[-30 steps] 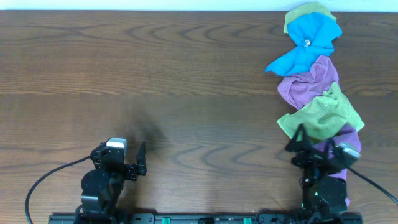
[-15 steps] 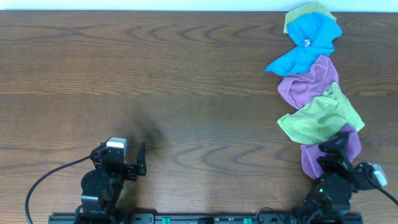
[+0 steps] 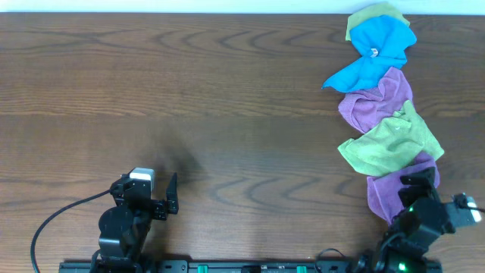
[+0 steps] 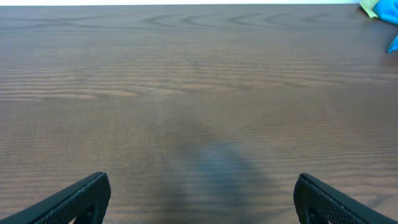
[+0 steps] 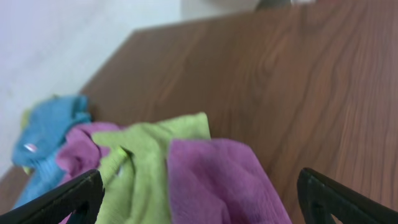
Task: Fold the cloth
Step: 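Reach the right gripper to the purple cloth in the pile and grasp it, then lift the purple cloth with the right gripper and carry it left to table center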
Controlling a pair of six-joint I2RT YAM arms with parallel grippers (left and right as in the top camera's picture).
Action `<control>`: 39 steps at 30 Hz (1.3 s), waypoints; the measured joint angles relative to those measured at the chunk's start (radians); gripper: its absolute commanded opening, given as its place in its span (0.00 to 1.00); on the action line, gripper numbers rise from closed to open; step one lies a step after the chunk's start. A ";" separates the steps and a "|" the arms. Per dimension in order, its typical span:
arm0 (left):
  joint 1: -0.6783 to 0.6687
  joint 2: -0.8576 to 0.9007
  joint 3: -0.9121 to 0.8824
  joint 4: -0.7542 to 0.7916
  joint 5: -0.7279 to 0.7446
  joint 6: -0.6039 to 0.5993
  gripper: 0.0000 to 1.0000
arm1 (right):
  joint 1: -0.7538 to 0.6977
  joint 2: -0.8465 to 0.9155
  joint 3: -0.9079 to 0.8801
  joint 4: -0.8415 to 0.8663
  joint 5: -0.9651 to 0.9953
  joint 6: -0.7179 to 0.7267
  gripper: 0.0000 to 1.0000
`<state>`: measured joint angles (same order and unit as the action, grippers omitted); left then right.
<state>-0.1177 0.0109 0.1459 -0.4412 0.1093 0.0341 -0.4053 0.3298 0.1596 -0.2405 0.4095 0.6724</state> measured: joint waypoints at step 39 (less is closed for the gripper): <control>0.000 0.000 0.000 0.000 0.000 0.000 0.95 | -0.063 0.507 0.129 0.482 -0.933 0.014 0.01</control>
<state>-0.1177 0.0109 0.1459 -0.4408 0.1097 0.0345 -0.4683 0.8371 0.2886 0.2417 -0.5236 0.6865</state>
